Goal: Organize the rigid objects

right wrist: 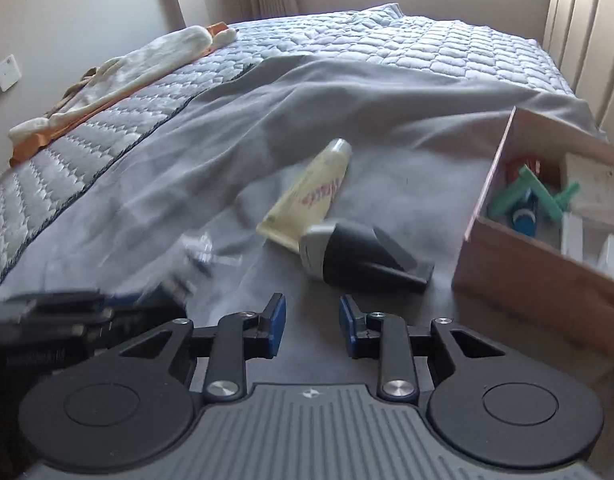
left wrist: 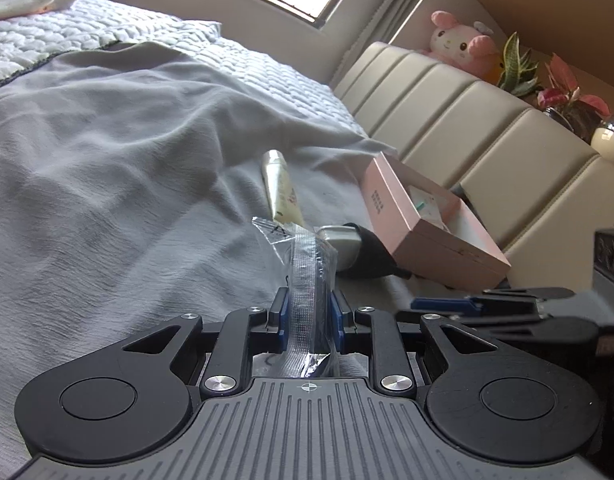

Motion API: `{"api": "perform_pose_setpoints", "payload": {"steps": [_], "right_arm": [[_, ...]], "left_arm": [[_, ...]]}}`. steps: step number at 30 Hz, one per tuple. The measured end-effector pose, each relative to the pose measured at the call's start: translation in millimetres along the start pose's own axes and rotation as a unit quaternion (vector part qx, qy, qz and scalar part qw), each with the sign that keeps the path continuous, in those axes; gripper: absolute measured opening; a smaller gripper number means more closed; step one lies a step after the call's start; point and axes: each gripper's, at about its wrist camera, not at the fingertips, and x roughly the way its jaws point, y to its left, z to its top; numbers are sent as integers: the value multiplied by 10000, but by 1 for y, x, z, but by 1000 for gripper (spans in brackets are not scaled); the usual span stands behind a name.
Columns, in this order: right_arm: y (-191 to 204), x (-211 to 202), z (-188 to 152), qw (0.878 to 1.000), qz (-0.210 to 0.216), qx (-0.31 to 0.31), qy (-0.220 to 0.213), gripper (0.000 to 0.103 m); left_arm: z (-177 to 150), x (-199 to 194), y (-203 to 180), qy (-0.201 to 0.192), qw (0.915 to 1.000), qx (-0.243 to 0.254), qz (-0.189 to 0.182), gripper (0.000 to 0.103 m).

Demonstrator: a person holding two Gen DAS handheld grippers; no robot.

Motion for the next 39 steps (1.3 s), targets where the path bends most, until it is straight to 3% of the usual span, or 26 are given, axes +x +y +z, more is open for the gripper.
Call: {"api": "perform_pose_setpoints", "payload": {"steps": [2, 4, 6, 9, 14, 18, 21, 23, 25, 28, 29, 31, 33, 35, 39], "right_arm": [[6, -14, -21, 9979, -425, -432, -228, 30], [9, -21, -29, 9938, -727, -743, -401, 39], [6, -23, -25, 9926, -782, -779, -499, 47], [-1, -17, -11, 9934, -729, -586, -657, 49], [-26, 3, 19, 9927, -490, 726, -829, 58], [-51, 23, 14, 9749, -442, 2029, -801, 58], [-66, 26, 5, 9605, -195, 2603, -963, 58], [-69, 28, 3, 9563, 112, 2813, -785, 51], [-61, 20, 1, 9607, 487, 2640, -707, 47], [-36, 2, -3, 9723, 1364, 1836, -477, 46], [-27, -4, -5, 9761, 1462, 1549, -433, 46], [-10, -17, -7, 9883, 1139, 885, -501, 48], [6, -22, -6, 9969, 336, 133, -703, 58], [15, -17, -2, 9954, -239, -424, -821, 61], [20, 13, 17, 9924, -474, -1010, -528, 62]], "left_arm": [[0, 1, -3, 1, 10000, 28, 20, 23], [-1, -1, -6, -20, 10000, 68, 60, 23], [-1, -4, -7, -51, 9999, 100, 113, 23], [0, -9, -3, -99, 9998, 50, 161, 23], [2, -14, 9, -148, 9995, -113, 256, 23], [1, -16, 14, -177, 9994, -184, 237, 23], [1, -14, 13, -172, 9994, -193, 216, 23], [0, -14, 11, -167, 9995, -175, 179, 23], [0, -14, 9, -173, 9996, -163, 176, 23], [2, -13, 7, -172, 9994, -138, 260, 23], [2, -12, 6, -164, 9993, -123, 305, 23], [2, -11, 4, -122, 9990, -83, 428, 23], [1, -10, 1, -53, 9985, -26, 553, 23], [0, -10, 0, -1, 9983, 23, 588, 23], [0, -14, 2, -9, 9985, 39, 545, 23]]}}
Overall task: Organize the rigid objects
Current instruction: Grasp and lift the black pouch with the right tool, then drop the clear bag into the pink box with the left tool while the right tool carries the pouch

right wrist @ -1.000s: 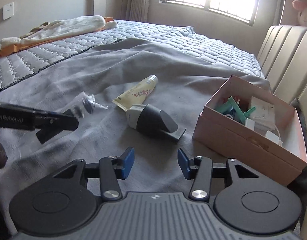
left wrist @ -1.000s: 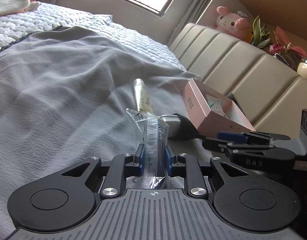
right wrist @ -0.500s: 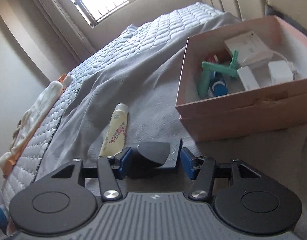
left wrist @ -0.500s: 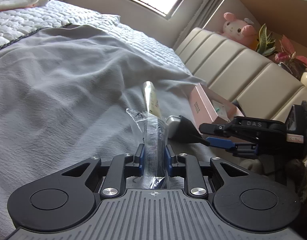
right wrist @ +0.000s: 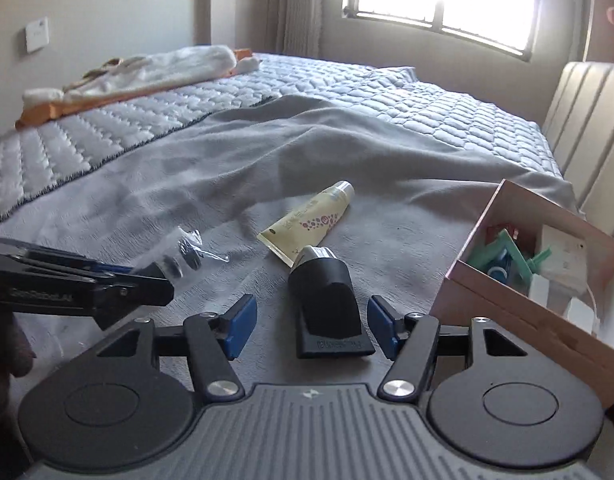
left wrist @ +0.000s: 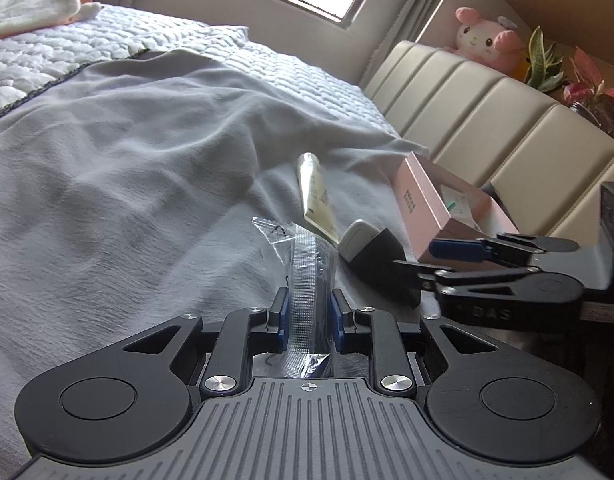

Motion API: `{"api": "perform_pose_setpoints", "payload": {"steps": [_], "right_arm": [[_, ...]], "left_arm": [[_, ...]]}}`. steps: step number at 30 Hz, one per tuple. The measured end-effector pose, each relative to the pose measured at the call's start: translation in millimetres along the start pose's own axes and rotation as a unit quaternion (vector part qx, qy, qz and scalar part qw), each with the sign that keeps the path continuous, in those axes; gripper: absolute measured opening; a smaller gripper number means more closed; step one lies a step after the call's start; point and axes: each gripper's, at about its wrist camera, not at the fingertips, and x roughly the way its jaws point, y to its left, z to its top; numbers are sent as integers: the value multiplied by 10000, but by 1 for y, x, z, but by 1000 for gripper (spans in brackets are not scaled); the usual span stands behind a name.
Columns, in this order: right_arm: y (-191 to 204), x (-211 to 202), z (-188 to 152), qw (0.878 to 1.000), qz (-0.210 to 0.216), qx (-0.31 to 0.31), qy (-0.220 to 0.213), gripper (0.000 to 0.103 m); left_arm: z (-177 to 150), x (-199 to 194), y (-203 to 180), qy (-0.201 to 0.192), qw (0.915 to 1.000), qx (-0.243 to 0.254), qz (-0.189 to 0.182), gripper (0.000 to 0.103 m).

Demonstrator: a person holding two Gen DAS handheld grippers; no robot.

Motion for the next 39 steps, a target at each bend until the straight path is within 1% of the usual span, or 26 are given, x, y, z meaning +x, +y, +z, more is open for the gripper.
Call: {"api": "perform_pose_setpoints", "payload": {"steps": [2, 4, 8, 11, 12, 13, 16, 20, 24, 27, 29, 31, 33, 36, 39], "right_arm": [[1, 17, 6, 9997, -182, -91, 107, 62], [-1, 30, 11, 9996, -203, -52, 170, 62], [-5, 49, 13, 9994, -66, 169, 297, 62], [-5, 59, 12, 9987, 121, 161, 460, 61], [-4, 61, 11, 9984, 156, 117, 529, 57], [-2, 60, 10, 9984, 119, 33, 559, 49], [12, 49, 7, 9981, -112, -286, 527, 47], [27, 23, -3, 9967, -311, -609, 445, 47], [27, -5, -9, 9963, -336, -657, 435, 47], [26, -25, -10, 9960, -401, -691, 388, 47], [24, -35, -11, 9959, -437, -708, 344, 47], [21, -41, -14, 9957, -486, -708, 344, 47], [16, -41, -18, 9958, -526, -598, 449, 47], [9, -33, -24, 9954, -572, -288, 708, 47], [8, -35, -30, 9955, -615, -150, 707, 47]], "left_arm": [[0, -2, 2, -22, 10000, -17, -15, 23], [1, -2, 5, -34, 10000, -41, -36, 23], [0, -1, 5, -33, 10000, -72, -58, 23], [-1, -1, 4, -15, 9999, -67, -88, 23], [-1, 0, 3, -6, 9999, -56, -97, 23], [-1, 0, 3, 1, 9999, -47, -100, 23], [0, 2, 1, 26, 9999, -41, -90, 23], [0, 2, -9, 58, 9998, 39, -165, 23], [-3, 2, -24, 129, 9992, 156, -344, 24], [-5, 2, -34, 162, 9987, 275, -392, 24], [-6, 1, -40, 170, 9985, 377, -345, 24], [-7, -1, -45, 176, 9985, 497, -178, 24], [-9, -2, -46, 182, 9980, 600, -16, 24], [-9, -3, -44, 227, 9981, 560, 79, 24], [-9, -4, -46, 228, 9979, 598, 120, 24]]}}
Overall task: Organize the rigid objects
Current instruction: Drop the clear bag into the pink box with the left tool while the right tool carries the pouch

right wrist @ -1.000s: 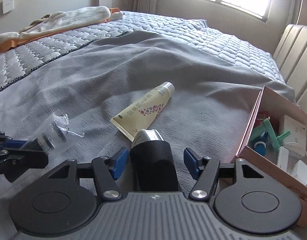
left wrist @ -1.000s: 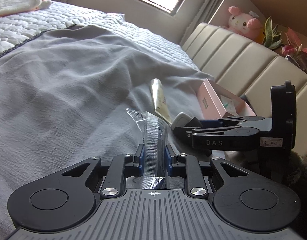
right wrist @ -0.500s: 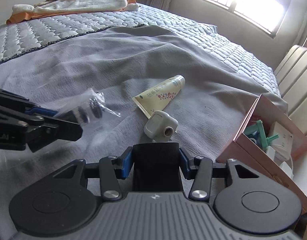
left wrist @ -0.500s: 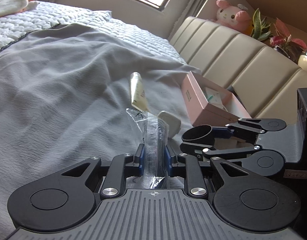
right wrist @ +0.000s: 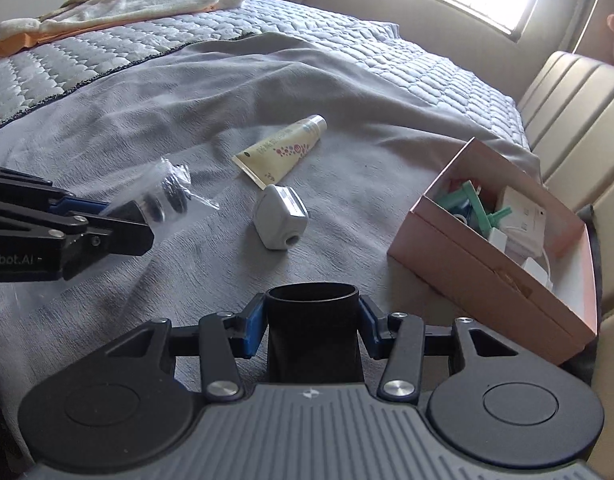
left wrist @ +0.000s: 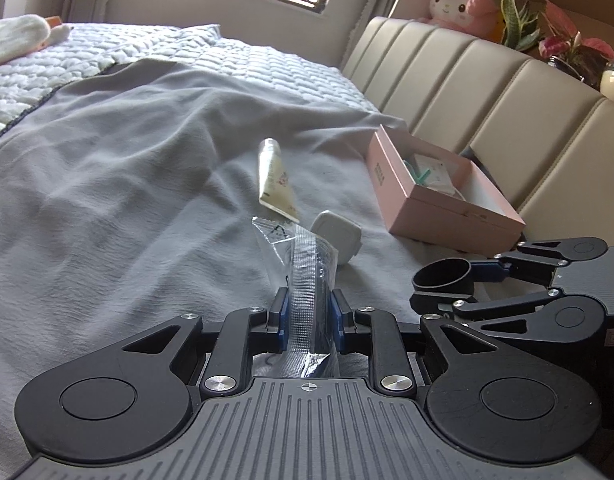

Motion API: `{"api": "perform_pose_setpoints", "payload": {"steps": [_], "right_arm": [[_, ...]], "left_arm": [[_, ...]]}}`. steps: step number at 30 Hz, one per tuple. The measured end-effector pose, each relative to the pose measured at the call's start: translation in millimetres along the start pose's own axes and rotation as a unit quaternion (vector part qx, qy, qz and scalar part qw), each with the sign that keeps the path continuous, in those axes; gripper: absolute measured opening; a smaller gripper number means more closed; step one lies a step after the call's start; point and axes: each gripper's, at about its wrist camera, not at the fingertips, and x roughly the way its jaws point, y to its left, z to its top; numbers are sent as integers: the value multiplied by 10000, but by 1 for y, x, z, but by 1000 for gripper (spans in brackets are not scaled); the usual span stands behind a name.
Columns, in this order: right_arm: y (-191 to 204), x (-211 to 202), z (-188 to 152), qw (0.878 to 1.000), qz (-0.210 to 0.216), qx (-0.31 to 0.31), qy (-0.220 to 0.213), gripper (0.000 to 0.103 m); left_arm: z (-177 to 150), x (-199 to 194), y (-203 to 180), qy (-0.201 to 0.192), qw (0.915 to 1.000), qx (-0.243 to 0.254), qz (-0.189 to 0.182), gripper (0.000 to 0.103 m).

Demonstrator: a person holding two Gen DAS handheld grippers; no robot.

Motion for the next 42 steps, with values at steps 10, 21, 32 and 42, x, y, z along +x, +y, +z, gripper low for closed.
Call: {"api": "perform_pose_setpoints", "payload": {"steps": [10, 21, 32, 42], "right_arm": [[-23, -47, -53, 9968, -502, 579, -237, 47], [-40, -94, -115, 9867, -864, 1198, -681, 47], [-47, -108, -133, 9829, -933, 1298, -917, 47], [-84, -97, -95, 9777, -633, 1814, -852, 47]], "left_arm": [[-5, 3, -52, 243, 9977, 548, -326, 24], [100, -6, -168, -936, 9744, 1682, -1163, 24], [126, 56, -157, -949, 9863, 999, -904, 29], [57, 45, -53, -154, 9987, 477, 52, 29]]}}
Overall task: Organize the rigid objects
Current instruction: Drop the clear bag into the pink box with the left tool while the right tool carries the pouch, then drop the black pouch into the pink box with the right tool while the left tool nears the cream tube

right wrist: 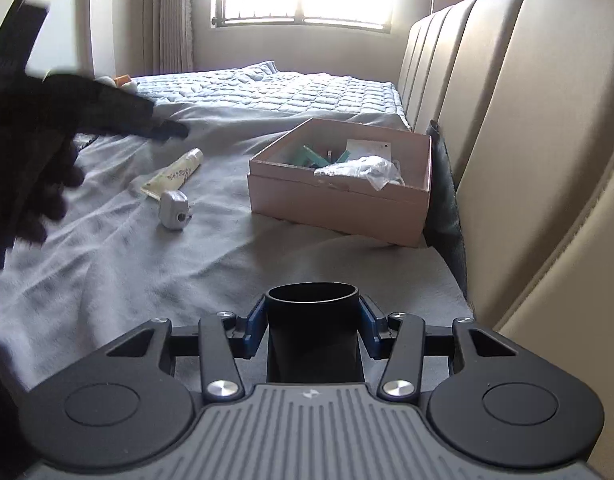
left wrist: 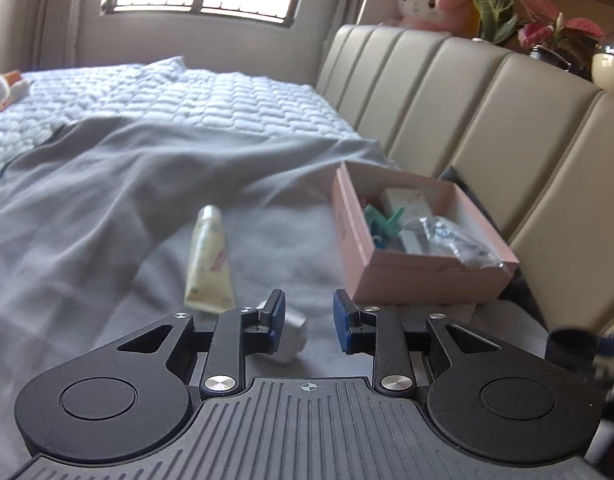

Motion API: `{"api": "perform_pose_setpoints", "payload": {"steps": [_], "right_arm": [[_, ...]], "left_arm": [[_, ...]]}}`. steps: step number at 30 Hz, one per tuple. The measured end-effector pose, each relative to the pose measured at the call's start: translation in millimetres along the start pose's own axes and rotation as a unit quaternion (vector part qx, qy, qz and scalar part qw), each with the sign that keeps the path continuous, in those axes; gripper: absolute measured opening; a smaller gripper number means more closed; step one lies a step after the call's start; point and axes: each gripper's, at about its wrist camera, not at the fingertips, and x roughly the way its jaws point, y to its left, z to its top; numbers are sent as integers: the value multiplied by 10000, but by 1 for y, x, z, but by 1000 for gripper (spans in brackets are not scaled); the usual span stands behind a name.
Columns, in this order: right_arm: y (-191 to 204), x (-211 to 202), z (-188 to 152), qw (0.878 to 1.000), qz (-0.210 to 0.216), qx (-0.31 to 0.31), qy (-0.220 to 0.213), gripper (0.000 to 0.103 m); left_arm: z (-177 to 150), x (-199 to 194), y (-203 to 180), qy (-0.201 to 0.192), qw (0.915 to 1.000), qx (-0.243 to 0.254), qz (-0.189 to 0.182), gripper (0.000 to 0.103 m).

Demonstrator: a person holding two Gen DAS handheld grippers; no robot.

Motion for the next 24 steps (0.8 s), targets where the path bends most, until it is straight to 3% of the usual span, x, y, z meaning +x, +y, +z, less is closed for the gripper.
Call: {"api": "perform_pose_setpoints", "payload": {"steps": [4, 8, 10, 14, 19, 24], "right_arm": [[-21, 17, 52, 9977, -156, 610, -251, 47], [-49, 47, 116, 9898, 152, 1275, -621, 49], [-56, 70, 139, 9899, 94, 1350, -424, 59], [-56, 113, 145, 9916, -382, 1234, 110, 58], [-45, 154, 124, 9888, -766, 972, 838, 41], [-36, 183, 121, 9861, -602, 1001, 1181, 18]], "left_arm": [[-15, -4, 22, 99, 9988, -438, -205, 29], [-21, -5, 25, 108, 9980, -494, -390, 29], [-20, -5, 23, 58, 9983, -444, -372, 29], [-20, -4, 34, -3, 9986, -493, -200, 29], [-25, -1, 51, 36, 9974, -711, -135, 29], [-30, 0, 58, 94, 9968, -775, -150, 29]]}}
